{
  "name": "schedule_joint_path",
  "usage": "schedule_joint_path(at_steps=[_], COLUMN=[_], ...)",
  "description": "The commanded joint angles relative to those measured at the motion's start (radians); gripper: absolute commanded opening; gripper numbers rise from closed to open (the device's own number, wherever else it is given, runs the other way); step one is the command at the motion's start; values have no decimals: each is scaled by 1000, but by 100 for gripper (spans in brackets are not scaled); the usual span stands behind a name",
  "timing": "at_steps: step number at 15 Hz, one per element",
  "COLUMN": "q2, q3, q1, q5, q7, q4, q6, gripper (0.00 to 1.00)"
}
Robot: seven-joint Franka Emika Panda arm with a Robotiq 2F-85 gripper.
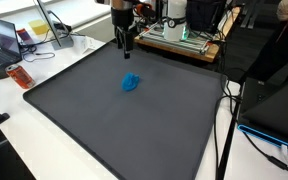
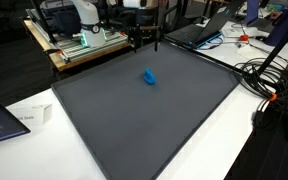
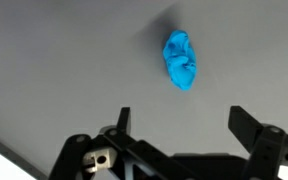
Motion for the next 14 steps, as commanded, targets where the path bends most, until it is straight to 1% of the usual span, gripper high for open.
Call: schedule_joint_path(at_steps=[1, 5, 8, 11, 12, 13, 14], q2=[69, 150, 202, 234, 236, 250, 250], q3=[140, 242, 283, 291, 279, 283, 265], q1=[-154, -273, -331, -372, -376, -391, -389], q5=[0, 0, 0, 1, 1, 1, 1], q7=[-129, -270, -352, -435, -461, -486, -507], q4=[16, 13, 5, -10, -16, -20, -25], q6=[-16, -39, -57, -112, -136, -157, -180], gripper=[100, 100, 100, 100, 100, 100, 100])
